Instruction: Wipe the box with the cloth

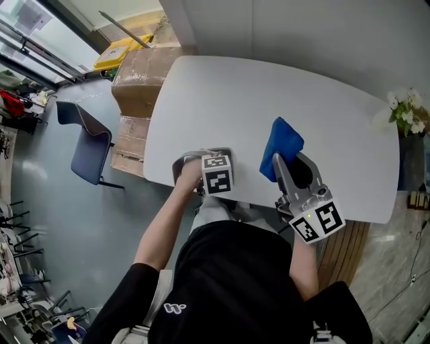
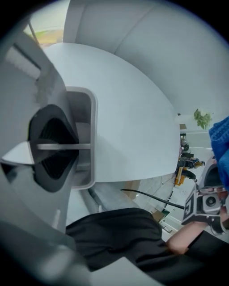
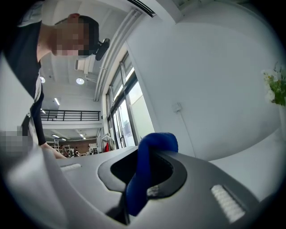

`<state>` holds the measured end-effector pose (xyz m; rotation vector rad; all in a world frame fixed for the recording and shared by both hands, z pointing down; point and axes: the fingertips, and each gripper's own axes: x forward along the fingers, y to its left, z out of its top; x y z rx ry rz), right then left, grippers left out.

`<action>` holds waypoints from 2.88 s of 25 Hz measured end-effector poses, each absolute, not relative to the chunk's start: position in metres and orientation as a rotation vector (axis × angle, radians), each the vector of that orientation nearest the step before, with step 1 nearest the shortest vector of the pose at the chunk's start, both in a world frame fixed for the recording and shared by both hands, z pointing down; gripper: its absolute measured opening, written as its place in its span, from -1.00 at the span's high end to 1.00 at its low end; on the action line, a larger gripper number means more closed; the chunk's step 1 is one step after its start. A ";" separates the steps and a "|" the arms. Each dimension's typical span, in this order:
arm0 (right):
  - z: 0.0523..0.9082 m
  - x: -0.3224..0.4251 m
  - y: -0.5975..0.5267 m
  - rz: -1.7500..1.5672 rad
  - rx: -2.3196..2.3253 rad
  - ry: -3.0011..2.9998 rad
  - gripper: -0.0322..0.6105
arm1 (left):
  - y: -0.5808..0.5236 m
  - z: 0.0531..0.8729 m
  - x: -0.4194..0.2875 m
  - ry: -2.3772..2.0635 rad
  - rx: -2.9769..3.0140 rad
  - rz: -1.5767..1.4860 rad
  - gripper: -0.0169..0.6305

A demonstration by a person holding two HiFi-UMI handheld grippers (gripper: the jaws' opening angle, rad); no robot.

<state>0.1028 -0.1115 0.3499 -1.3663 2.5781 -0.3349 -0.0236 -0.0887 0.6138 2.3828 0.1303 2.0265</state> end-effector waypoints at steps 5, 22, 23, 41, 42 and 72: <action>0.354 0.103 -0.113 -0.351 -1.375 2.580 0.72 | -0.089 0.630 -0.023 0.166 2.340 2.129 0.79; 0.364 0.094 -0.117 -0.388 -1.363 2.606 0.72 | -0.095 0.642 -0.025 0.061 2.371 2.189 0.78; 0.364 0.093 -0.117 -0.390 -1.358 2.609 0.72 | -0.095 0.642 -0.026 0.041 2.381 2.194 0.77; 0.367 0.076 -0.119 -0.396 -1.327 2.656 0.72 | -0.125 0.496 -0.002 -0.536 2.728 0.986 0.95; 0.366 0.074 -0.120 -0.391 -1.321 2.661 0.72 | -0.127 0.483 -0.001 -0.571 2.737 0.871 0.95; 0.345 0.057 -0.146 -0.237 -1.512 2.671 0.73 | -0.164 0.352 -0.011 -1.460 2.597 0.058 0.95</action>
